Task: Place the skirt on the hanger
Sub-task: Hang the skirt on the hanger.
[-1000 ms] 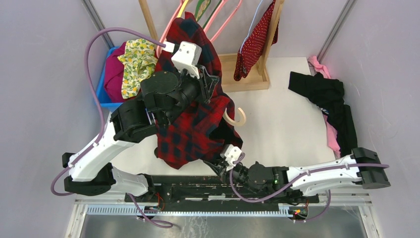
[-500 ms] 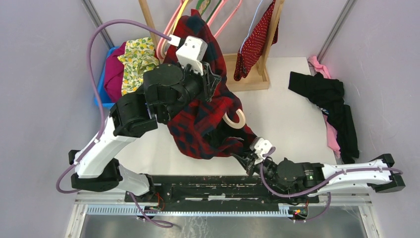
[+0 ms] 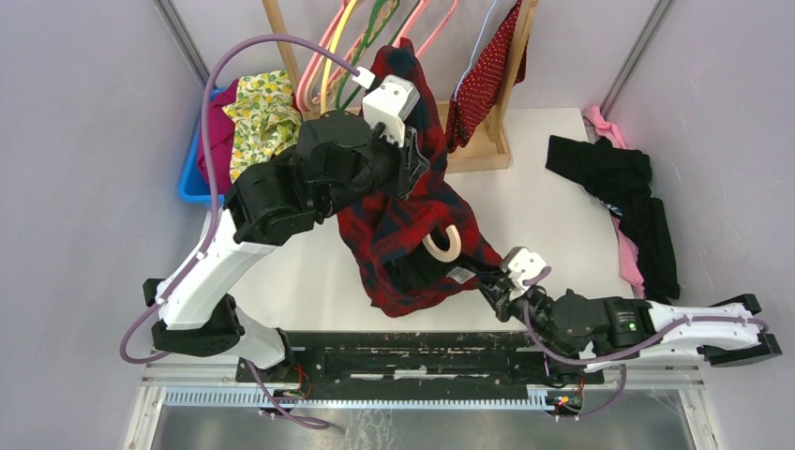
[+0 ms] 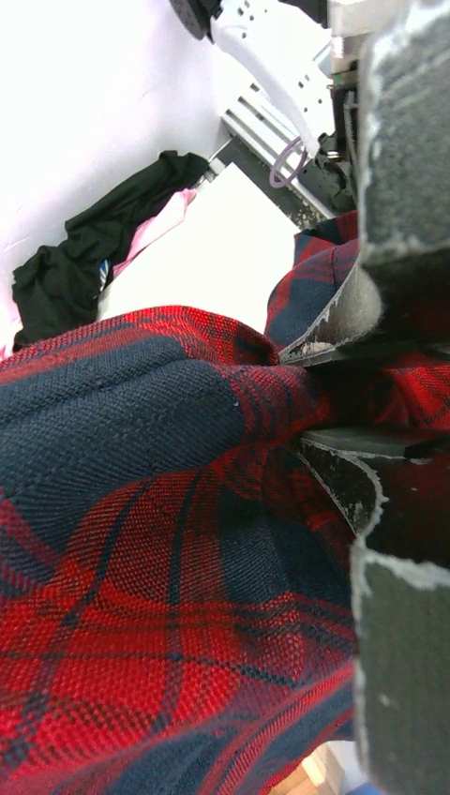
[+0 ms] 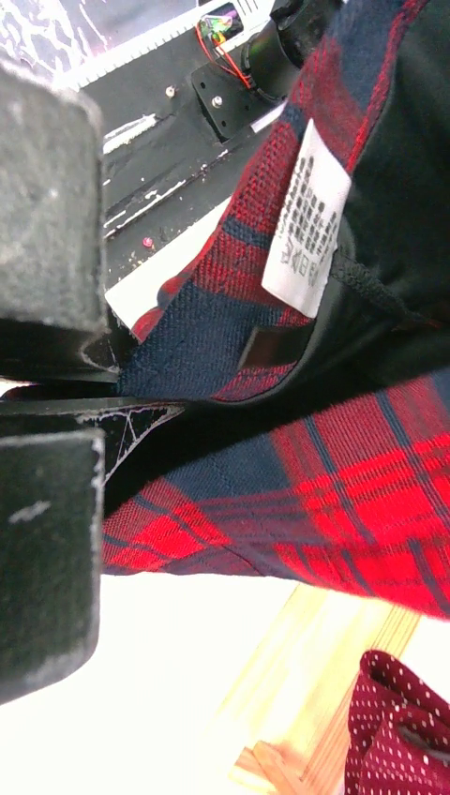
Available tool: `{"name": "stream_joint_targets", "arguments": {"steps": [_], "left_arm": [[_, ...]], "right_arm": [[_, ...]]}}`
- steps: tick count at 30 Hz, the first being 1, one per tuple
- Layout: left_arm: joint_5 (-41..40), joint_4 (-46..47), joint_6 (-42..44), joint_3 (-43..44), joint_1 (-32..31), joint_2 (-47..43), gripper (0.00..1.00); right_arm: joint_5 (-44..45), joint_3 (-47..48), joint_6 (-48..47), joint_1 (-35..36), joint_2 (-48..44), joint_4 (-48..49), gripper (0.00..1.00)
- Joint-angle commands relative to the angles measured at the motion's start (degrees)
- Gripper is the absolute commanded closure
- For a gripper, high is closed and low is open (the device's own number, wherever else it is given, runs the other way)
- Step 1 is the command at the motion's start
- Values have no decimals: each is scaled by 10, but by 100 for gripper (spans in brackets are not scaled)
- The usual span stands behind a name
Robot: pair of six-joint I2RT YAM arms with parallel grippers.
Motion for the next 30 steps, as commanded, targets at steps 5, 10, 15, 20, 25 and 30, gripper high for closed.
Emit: {"name": "stream_joint_targets", "arguments": {"steps": [5, 10, 15, 20, 25, 30], "left_arm": [[47, 45, -3, -7, 10, -25, 97], [106, 76, -20, -33, 23, -42, 97], [170, 125, -50, -79, 38, -68, 97], [215, 195, -90, -168, 62, -120, 97], [268, 266, -131, -275, 90, -168, 97], [300, 312, -156, -349, 109, -197, 97]], "right_arm": [[88, 100, -11, 2, -56, -81, 98], [146, 144, -1, 3, -37, -140, 98], [164, 149, -4, 2, -4, -143, 99], [201, 141, -2, 2, 19, -143, 98], [216, 131, -12, -23, 44, -127, 98], [117, 131, -22, -140, 98, -99, 98]]}}
